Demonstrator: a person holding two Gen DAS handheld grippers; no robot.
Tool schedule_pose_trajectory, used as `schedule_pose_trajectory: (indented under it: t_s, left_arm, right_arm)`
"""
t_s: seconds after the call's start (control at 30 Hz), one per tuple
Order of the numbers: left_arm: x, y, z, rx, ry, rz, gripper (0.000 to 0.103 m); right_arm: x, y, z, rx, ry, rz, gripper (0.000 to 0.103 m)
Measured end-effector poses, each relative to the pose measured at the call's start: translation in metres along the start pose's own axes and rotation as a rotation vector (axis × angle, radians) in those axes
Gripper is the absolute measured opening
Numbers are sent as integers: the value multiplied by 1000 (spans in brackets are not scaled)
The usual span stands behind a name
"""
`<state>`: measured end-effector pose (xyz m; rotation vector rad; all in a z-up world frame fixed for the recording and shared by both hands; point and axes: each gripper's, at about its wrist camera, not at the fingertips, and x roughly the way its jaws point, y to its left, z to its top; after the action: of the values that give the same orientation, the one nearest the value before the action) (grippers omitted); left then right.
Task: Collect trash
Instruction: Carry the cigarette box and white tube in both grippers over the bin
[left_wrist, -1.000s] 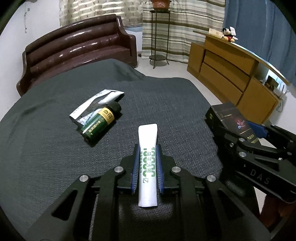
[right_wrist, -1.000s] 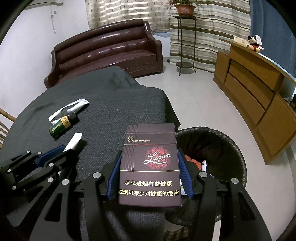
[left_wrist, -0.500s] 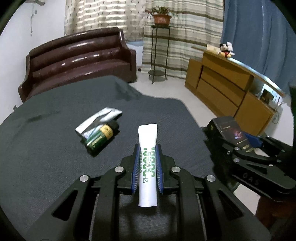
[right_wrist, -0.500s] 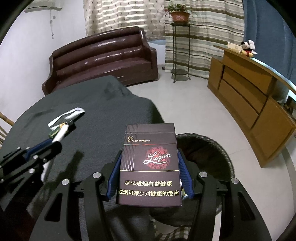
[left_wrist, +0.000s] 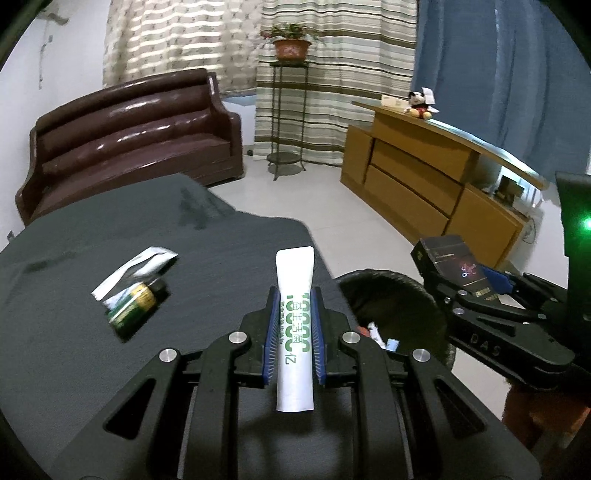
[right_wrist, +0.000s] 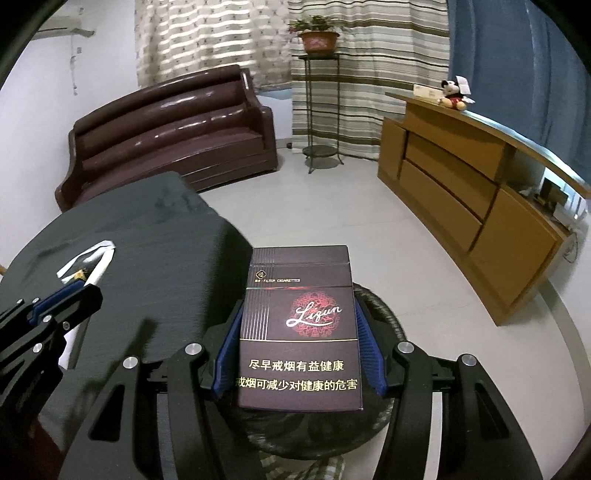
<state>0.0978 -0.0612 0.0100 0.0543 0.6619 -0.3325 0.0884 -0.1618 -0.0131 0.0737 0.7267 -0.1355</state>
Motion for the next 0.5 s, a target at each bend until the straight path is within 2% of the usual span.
schedule_pose_trajectory:
  t_s: [0.5]
  left_arm:
    - [45,-47,8,95,40,-17,16]
  right_arm:
    - [19,-31,-3,47,15,-29,55]
